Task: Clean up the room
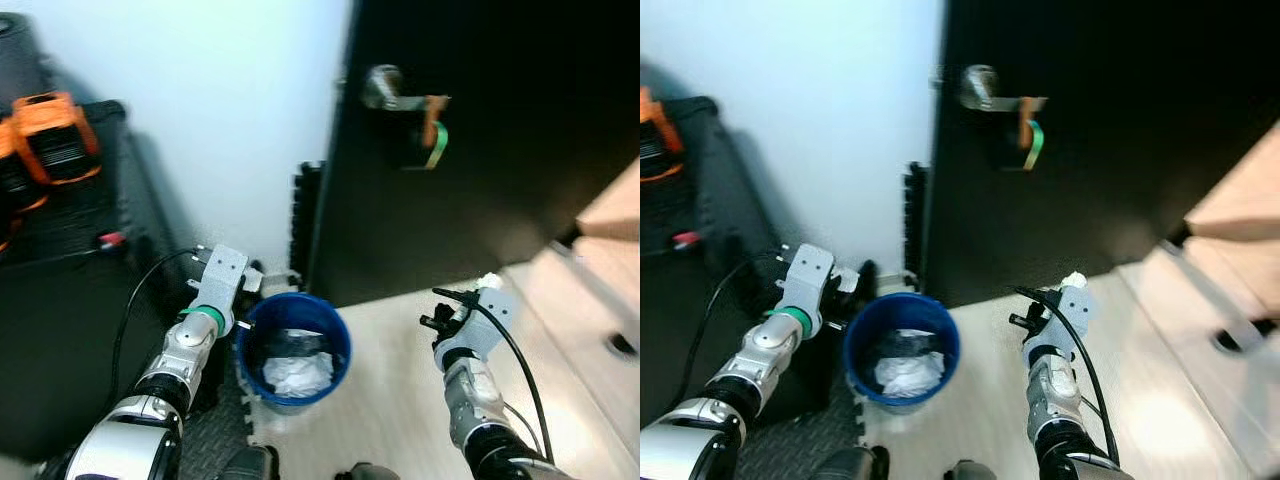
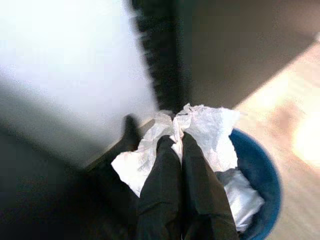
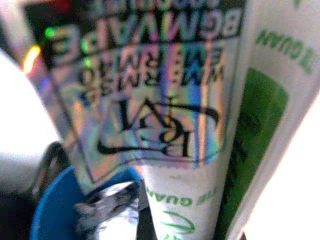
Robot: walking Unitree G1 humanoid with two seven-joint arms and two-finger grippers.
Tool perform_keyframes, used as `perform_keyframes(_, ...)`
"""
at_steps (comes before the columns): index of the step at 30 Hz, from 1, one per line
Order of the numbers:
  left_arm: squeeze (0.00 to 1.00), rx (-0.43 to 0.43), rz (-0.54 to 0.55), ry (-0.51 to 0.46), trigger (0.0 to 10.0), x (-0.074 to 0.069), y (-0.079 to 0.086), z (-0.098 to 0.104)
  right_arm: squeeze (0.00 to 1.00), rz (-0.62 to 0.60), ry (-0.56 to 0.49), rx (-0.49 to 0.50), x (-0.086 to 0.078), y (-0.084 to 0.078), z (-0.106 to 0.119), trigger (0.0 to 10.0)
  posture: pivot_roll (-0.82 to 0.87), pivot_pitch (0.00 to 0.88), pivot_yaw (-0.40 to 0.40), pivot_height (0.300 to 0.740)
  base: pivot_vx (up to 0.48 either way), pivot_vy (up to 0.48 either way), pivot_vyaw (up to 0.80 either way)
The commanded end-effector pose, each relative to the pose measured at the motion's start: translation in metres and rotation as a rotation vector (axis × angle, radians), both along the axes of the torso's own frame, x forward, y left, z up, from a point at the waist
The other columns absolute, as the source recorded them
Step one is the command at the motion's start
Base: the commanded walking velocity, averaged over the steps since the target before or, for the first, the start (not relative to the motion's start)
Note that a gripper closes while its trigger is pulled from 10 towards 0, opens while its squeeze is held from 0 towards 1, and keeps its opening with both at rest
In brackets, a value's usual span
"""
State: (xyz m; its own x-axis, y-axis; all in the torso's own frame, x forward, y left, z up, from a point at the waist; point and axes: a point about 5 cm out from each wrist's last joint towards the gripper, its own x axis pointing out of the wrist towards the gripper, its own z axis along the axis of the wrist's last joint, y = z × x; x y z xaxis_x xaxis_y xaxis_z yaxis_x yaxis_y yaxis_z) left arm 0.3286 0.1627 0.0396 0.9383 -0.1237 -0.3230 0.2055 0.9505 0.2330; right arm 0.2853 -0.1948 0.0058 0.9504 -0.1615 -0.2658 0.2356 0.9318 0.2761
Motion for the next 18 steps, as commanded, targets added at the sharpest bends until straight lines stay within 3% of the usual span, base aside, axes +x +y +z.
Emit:
perform_keyframes(1,0.0,-0.004,-0.023,0.014,10.0,-0.004,-0.005,-0.005,0.0,0.002,0.023,-0.003,-0.006,0.0,-0.006,10.0,0.06,0.032,-0.007,0.74,0.0,0.0,0.0)
perform_keyframes(11,0.0,-0.023,-0.105,0.031,10.0,-0.011,-0.014,-0.011,0.0,0.067,-0.033,-0.025,0.001,0.016,0.002,10.0,0.06,0.076,-0.003,0.74,0.0,0.0,0.0)
perform_keyframes(17,0.0,-0.031,-0.173,-0.021,10.0,-0.005,-0.022,0.001,0.0,0.108,-0.067,-0.032,0.004,0.025,0.007,10.0,0.06,0.114,-0.001,0.74,0.0,0.0,0.0)
perform_keyframes(18,0.0,-0.046,-0.191,-0.05,10.0,0.002,-0.027,0.011,0.0,0.115,-0.09,-0.031,0.008,0.029,0.011,10.0,0.06,0.129,-0.001,0.74,0.0,0.0,0.0)
